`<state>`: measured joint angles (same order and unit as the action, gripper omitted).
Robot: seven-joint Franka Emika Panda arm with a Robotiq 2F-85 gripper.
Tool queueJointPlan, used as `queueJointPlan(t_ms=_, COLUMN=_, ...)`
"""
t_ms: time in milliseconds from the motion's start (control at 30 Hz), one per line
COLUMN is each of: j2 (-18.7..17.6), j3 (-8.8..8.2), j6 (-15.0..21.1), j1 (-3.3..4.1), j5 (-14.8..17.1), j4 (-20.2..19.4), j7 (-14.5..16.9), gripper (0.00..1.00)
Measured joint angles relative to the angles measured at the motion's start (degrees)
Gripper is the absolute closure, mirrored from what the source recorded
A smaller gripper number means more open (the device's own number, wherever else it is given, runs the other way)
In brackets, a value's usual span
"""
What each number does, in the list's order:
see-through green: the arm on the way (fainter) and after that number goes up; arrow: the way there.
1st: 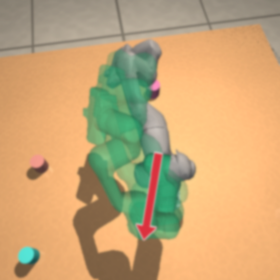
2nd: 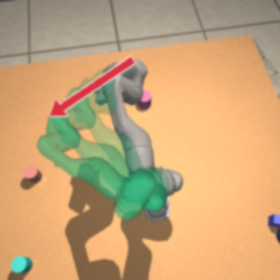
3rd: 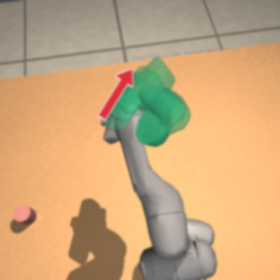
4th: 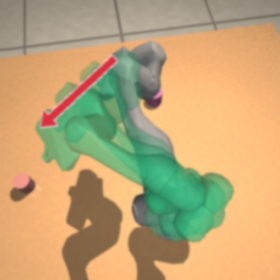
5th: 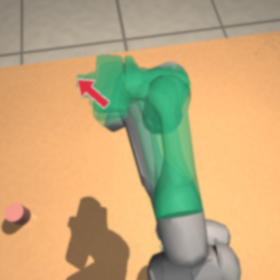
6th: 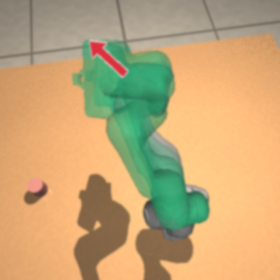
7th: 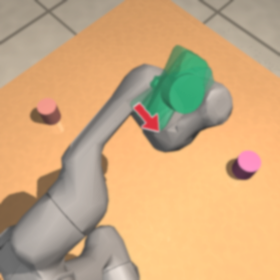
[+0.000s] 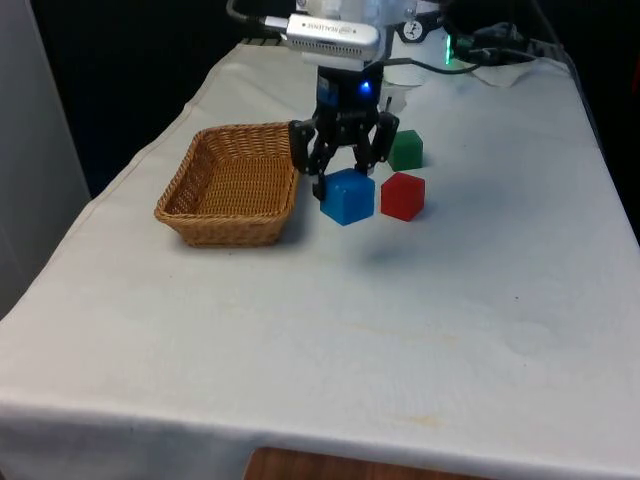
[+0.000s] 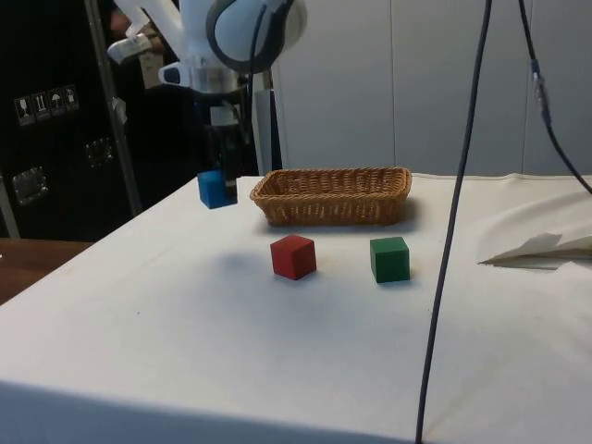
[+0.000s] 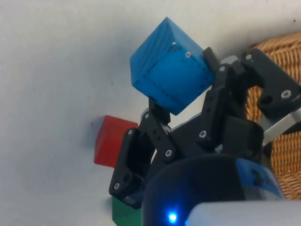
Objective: Pick up the blue cube and place it into the basket.
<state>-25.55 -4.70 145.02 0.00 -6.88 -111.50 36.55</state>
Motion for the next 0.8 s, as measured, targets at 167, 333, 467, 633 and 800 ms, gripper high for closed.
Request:
queueJointPlan(t_ms=167, j2=2.1, j3=-0.52, j6=-1.0, j1=0.00, j5=0.0, j4=-1.1, j7=0.1, gripper=0.93)
queueJointPlan(t_ms=333, j2=3.6, j3=-0.97, j6=-1.3, j1=0.00, j5=0.0, j4=-2.1, j7=0.1, gripper=0.93)
queueJointPlan(t_ms=467, j2=5.3, j3=-1.49, j6=-2.1, j1=0.00, j5=0.0, j4=-3.3, j7=0.3, gripper=0.93)
queueJointPlan(t_ms=633, j2=6.8, j3=-2.06, j6=-2.2, j1=0.00, j5=0.0, j4=-4.7, j7=0.6, gripper=0.93)
queueJointPlan(t_ms=800, j2=8.4, j3=-2.52, j6=-2.2, j1=0.00, j5=0.0, j4=-6.5, j7=0.9, gripper=0.93)
